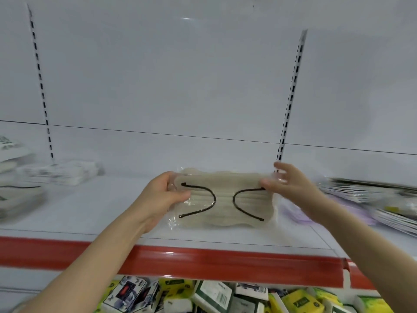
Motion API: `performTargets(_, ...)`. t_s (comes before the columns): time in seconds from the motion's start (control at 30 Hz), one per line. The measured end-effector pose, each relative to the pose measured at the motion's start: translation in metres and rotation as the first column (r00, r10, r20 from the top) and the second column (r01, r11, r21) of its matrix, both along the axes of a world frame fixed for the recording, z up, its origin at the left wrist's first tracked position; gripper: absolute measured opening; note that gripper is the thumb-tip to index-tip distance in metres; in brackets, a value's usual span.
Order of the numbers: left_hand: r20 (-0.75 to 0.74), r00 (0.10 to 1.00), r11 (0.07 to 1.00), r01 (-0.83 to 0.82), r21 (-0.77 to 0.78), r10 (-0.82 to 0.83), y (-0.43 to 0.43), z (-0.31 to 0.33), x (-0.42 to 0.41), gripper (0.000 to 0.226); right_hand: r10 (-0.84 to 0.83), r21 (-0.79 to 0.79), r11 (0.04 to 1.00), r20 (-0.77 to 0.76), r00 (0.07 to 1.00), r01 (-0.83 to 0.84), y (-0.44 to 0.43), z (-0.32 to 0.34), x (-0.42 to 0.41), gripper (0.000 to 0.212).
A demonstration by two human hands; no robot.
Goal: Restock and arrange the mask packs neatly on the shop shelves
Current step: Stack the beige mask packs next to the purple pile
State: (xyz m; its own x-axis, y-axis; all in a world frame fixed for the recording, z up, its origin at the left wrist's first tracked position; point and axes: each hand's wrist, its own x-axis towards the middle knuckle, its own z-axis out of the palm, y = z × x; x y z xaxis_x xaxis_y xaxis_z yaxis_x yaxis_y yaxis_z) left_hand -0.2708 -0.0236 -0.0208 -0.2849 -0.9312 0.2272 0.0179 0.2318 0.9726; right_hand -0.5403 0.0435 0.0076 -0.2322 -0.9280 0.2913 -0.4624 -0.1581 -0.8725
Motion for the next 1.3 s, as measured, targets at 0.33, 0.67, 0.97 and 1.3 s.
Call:
performTargets(0.33,0.111,0.992,0.997,-0.055,-0.045,0.060,0.001,-0.010,-0.003,0.044,0.095,-0.021,0.996,0.213,0.972,-0.092,0.003,-0.034,0.007,0.049)
performTargets(0.67,0.328,0.925,0.977,-0.147,-0.153,0.190,0.010,-0.010,-0.006,0.033,0.079,0.027,0.997,0.023,0.997,-0.079,0.006,-0.036,0.006,0.015)
performTargets(0.97,0.074,0.881,0.865,-0.437,-0.245,0.467,0.023,0.013,0.073,0.022,0.184,-0.064,0.982,0.084,0.979,-0.179,-0.002,0.001,0.097,0.060)
performTargets(1.3,0.141,0.694,0.684,-0.618,-0.387,0.706,-0.012,0.053,0.289,0.022,0.314,-0.041,0.949,0.190,0.930,-0.312,-0.088,0.023,0.308,0.014)
